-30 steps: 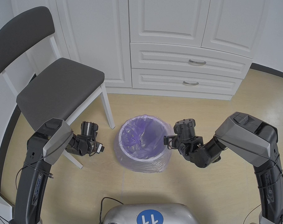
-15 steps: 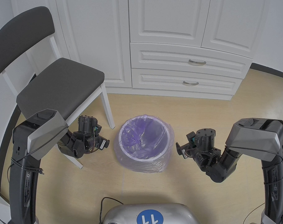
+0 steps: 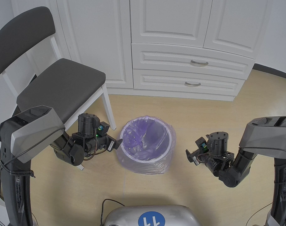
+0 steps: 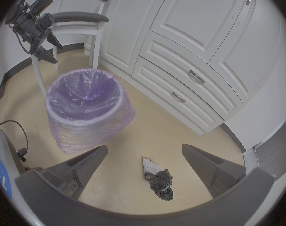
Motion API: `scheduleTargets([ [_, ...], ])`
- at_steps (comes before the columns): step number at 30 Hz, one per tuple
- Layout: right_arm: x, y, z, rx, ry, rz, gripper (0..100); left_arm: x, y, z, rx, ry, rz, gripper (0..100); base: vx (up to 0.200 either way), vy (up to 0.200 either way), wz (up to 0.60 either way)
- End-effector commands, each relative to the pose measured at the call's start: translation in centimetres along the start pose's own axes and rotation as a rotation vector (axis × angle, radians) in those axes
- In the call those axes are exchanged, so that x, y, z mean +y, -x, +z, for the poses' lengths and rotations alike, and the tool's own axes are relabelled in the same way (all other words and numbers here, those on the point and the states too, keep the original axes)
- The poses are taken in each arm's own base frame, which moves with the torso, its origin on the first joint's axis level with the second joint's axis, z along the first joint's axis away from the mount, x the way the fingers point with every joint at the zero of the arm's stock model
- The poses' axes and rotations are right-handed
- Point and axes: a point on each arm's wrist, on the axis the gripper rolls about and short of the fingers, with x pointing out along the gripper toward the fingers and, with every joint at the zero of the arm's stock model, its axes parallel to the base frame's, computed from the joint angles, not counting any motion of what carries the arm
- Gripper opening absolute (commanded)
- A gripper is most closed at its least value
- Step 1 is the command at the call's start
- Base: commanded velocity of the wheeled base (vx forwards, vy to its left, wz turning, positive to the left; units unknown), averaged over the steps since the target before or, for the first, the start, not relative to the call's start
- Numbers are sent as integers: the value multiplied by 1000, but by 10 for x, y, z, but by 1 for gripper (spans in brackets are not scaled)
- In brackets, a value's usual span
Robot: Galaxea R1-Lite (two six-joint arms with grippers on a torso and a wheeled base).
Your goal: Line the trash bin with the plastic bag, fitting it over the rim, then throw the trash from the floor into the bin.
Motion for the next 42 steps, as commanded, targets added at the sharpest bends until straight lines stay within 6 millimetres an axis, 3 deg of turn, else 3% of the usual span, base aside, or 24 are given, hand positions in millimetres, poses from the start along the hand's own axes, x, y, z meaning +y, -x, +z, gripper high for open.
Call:
scheduleTargets([
  [1, -2, 9, 12, -31, -15, 3, 100, -11, 3, 7, -16, -5, -20, 100, 0, 0, 0],
  [6, 1, 26, 25, -51, -35, 15, 100, -35, -18, 1, -2, 31, -32, 100, 0, 0, 0],
  [11, 9, 24, 31, -15, -81, 34, 100, -57, -50, -9, 23, 101, 20, 100, 0, 0, 0],
  [17, 10, 21, 32, -8, -104, 37, 100, -80, -57, -6, 42, 124, 33, 100, 0, 0, 0],
  [22, 12, 21, 32, -8, -101, 41, 100, -97, -69, -20, 92, 98, 97, 100, 0, 0, 0],
  [35, 11, 22, 33, -7, -103, 25, 100, -99, -53, -29, 134, 2, 82, 100, 0, 0, 0],
  [42, 10, 22, 33, -8, -106, 23, 100, -96, -41, -21, 104, -20, 84, 100, 0, 0, 0],
])
